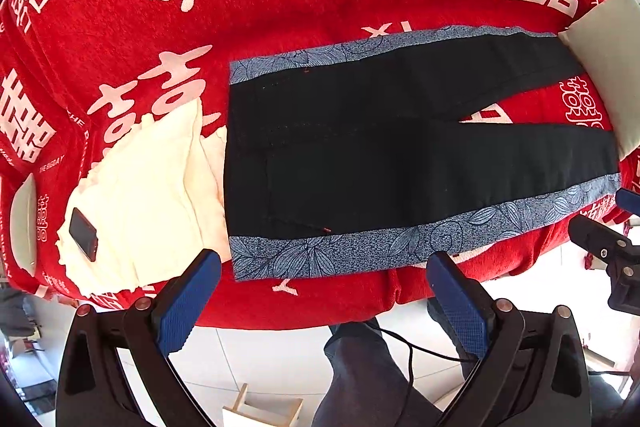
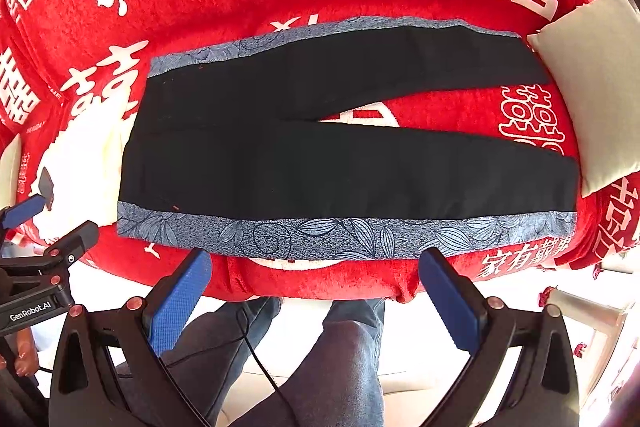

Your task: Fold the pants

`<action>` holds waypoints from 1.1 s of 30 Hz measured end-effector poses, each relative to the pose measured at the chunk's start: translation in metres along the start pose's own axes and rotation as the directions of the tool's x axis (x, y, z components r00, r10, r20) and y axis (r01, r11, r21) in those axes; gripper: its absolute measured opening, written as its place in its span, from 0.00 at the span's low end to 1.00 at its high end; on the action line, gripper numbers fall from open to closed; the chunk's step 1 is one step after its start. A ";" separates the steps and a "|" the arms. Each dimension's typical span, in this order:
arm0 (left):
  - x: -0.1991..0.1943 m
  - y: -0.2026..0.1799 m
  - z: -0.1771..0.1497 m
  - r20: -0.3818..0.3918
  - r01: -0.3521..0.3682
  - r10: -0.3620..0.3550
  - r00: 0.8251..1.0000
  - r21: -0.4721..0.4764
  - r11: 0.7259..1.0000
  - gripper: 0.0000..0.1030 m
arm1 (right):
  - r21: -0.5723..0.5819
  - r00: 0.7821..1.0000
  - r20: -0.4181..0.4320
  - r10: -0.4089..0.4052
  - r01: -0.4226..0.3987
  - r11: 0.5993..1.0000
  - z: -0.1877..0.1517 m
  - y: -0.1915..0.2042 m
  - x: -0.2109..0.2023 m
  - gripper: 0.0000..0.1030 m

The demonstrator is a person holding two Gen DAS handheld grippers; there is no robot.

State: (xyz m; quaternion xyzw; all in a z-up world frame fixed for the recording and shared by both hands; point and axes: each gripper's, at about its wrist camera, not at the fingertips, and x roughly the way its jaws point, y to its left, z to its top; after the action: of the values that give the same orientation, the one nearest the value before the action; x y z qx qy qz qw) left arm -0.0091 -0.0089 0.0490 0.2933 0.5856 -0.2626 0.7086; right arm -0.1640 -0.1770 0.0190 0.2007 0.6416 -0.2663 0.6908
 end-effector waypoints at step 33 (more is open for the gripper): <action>-0.005 -0.016 0.005 0.046 -0.070 0.068 0.997 0.045 0.997 1.00 | -0.009 0.998 0.068 -0.015 0.016 1.000 0.010 -0.005 -0.012 1.00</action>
State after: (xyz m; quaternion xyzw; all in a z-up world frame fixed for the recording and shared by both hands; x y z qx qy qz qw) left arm -0.0184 -0.0238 0.0529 0.3237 0.5529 -0.2580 0.7232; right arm -0.1598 -0.1853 0.0323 0.1834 0.6204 -0.2753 0.7111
